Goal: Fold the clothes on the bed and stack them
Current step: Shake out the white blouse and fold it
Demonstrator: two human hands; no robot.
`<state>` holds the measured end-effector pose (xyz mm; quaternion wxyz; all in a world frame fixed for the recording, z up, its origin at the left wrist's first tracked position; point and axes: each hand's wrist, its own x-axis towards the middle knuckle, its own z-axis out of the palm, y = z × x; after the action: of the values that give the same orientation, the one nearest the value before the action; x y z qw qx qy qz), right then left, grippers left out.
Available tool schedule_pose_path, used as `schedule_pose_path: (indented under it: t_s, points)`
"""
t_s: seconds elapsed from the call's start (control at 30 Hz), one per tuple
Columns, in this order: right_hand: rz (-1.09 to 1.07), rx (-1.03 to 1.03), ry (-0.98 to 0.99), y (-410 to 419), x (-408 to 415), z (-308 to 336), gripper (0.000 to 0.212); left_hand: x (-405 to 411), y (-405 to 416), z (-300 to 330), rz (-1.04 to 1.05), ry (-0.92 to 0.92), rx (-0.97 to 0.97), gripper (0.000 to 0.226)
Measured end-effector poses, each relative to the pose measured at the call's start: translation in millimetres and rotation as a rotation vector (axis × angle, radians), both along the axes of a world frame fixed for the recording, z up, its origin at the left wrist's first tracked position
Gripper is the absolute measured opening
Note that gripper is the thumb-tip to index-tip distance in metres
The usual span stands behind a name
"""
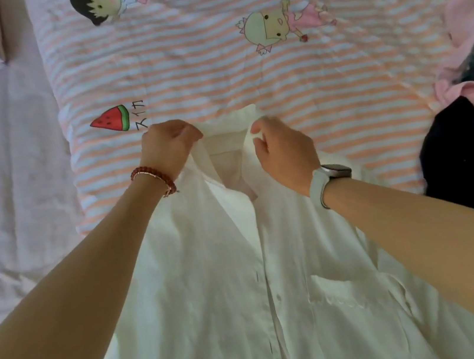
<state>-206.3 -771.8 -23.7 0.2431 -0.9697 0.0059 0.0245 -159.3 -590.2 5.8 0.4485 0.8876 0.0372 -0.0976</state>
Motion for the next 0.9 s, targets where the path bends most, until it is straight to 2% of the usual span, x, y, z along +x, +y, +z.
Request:
schedule_pose_path:
  t_s: [0.03, 0.1, 0.17, 0.23, 0.33, 0.37, 0.4, 0.47, 0.53, 0.6, 0.63, 0.67, 0.73, 0.8, 0.9]
  points:
    - [-0.125, 0.045, -0.013, 0, 6, 3, 0.029, 5, -1, -2, 0.075, 0.035, -0.033, 0.015]
    - [-0.317, 0.145, 0.115, 1, 21, 8, 0.044, 15, -2, -6, 0.195, 0.132, -0.049, 0.008]
    - [-0.336, 0.103, 0.294, 0, 32, 10, 0.055, 21, -5, -10, 0.339, 0.361, -0.167, 0.019]
    - [-0.282, 0.023, 0.368, -1, 37, 7, 0.046, 27, -7, -12, 0.444, 0.578, -0.274, 0.025]
    - [-0.252, 0.081, 0.327, -2, 40, 1, 0.019, 35, -7, -12, 0.399, 0.743, -0.307, 0.019]
    - [-0.271, 0.128, 0.296, -3, 40, 0, 0.013, 38, -8, -11, 0.367, 0.738, -0.287, 0.015]
    - [-0.298, 0.166, 0.248, -4, 40, 0, 0.012, 40, -8, -10, 0.348, 0.658, -0.244, 0.015]
    - [-0.354, 0.209, 0.159, -6, 41, 3, 0.016, 47, -9, -10, 0.312, 0.321, -0.072, 0.024]
    - [-0.373, 0.333, 0.164, -8, 44, 2, 0.019, 50, -14, -5, 0.284, 0.093, 0.103, 0.026]
    - [-0.382, 0.535, 0.265, -8, 42, 3, 0.032, 50, -20, -4, 0.281, 0.131, -0.028, 0.024]
    - [-0.359, 0.566, 0.288, -8, 38, 3, 0.037, 47, -22, -7, 0.255, 0.17, -0.051, 0.026]
    - [-0.297, 0.506, 0.259, -8, 31, 3, 0.038, 43, -23, -9, 0.19, 0.16, 0.004, 0.029]
    - [-0.151, 0.285, 0.056, -6, 11, 5, 0.031, 29, -21, -14, -0.037, 0.015, 0.247, 0.028]
    - [0.004, 0.221, -0.077, -3, -9, 6, 0.025, 9, -18, -18, -0.269, -0.073, 0.311, 0.027]
    - [0.214, 0.218, 0.075, 1, -29, 0, 0.026, -24, -9, -28, -0.53, -0.012, 0.385, 0.027]
